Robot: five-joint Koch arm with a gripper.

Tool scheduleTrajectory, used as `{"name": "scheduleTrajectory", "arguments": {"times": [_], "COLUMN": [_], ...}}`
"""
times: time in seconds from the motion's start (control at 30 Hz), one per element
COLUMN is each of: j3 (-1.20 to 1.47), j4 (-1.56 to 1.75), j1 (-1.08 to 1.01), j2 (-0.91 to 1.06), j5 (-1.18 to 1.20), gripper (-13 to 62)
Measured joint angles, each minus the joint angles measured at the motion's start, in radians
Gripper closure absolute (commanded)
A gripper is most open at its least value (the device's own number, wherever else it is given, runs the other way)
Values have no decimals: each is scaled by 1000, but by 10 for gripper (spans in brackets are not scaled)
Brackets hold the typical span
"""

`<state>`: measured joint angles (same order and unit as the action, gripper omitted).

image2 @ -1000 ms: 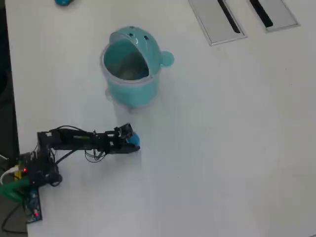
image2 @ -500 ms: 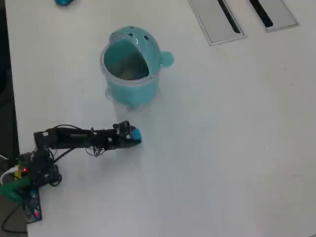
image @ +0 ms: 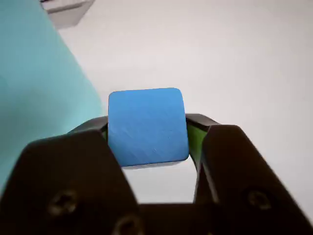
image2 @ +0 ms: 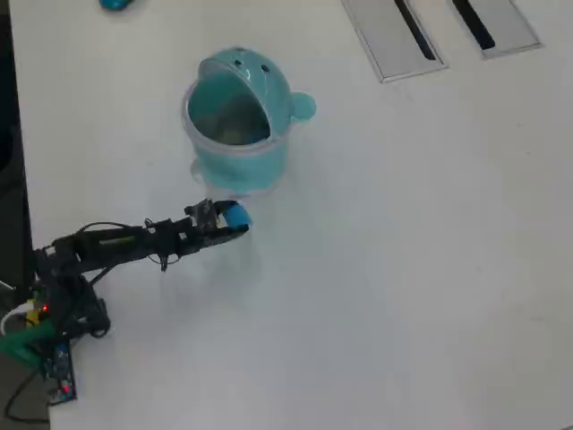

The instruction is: Grasp RGB lego blocks and put them in the bin one by one.

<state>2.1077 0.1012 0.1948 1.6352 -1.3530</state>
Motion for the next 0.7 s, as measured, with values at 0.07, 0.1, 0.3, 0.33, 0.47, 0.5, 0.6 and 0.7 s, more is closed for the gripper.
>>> {"name": "scheduleTrajectory", "arguments": {"times": [0.07, 0.1, 0.3, 0.33, 0.47, 0.5, 0.6, 0.7], "j3": [0, 0, 0, -3, -81, -84, -173, -239], "j4": [0, 0, 3, 3, 15, 17, 21, 21], "j1": [14, 23, 92, 106, 170, 175, 245, 293], "j2": [34, 51, 146, 158, 204, 207, 215, 213], "j5": [14, 18, 54, 54, 86, 89, 109, 109], "gripper": [392, 392, 392, 393, 393, 394, 394, 394]}}
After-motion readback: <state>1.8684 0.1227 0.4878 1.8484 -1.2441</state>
